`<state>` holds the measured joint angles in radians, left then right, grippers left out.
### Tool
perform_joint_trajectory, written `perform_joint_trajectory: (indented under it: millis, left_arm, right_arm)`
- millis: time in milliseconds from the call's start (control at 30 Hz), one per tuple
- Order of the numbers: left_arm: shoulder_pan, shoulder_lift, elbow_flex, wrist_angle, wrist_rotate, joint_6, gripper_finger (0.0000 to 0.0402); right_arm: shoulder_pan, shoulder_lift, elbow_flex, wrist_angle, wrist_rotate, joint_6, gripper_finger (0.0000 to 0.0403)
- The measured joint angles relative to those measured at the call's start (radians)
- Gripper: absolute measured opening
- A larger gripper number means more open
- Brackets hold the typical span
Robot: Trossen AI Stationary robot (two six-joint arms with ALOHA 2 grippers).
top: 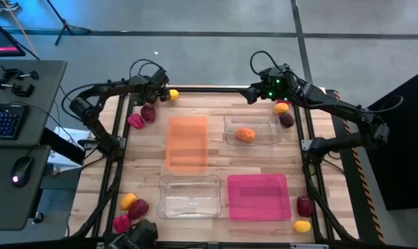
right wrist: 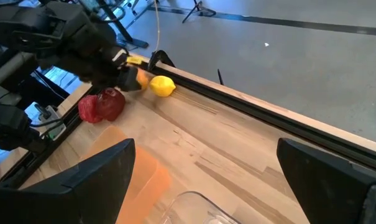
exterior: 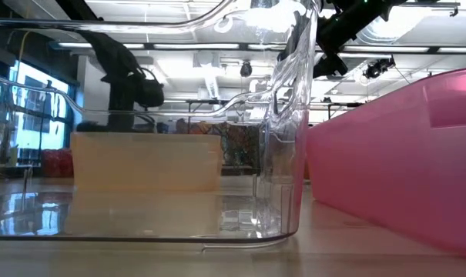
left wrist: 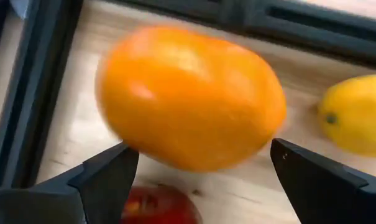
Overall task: Sort produce into baskets
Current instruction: Put the mango into the top transparent bin
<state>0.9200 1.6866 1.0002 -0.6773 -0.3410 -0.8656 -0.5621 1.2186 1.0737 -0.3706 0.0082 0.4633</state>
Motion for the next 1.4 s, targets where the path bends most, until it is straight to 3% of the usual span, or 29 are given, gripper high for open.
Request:
perform_joint_trajectory:
  millis: [267, 400, 533, 867, 1100, 1267, 1400]
  left_arm:
    - [-0.06, -0.054, 0.001, -0.034, 0.002, 0.038, 0.0351]
    - [-0.071, -0.113, 0.001, -0.03, -0.046, 0.03, 0.0351]
    - [-0.068, -0.151, 0.001, 0.005, -0.108, 0.03, 0.0351]
    - [-0.052, -0.142, 0.001, 0.168, -0.133, 0.092, 0.0351]
    - [0.012, -0.109, 0.0, 0.091, -0.108, -0.172, 0.0351]
    - [0.006, -0.1, 0.0, 0.018, -0.226, -0.311, 0.0351]
    - [0.011, -0.074, 0.0, 0.003, -0.243, -0.372, 0.0351]
  right_arm:
    - [0.0, 0.0, 0.0, -0.006, 0.0, 0.007, 0.0381]
    - [0.0, 0.0, 0.0, -0.007, 0.0, 0.007, 0.0381]
    - [0.0, 0.0, 0.0, -0.006, 0.0, 0.007, 0.0381]
    - [0.0, 0.005, -0.01, -0.004, 0.009, 0.0, 0.0381]
    - [0.0, 0.017, -0.01, -0.005, 0.008, 0.007, 0.0381]
    - [0.0, 0.019, -0.01, -0.006, 0.009, 0.007, 0.0381]
    - [0.0, 0.019, -0.01, -0.006, 0.008, 0.007, 0.0381]
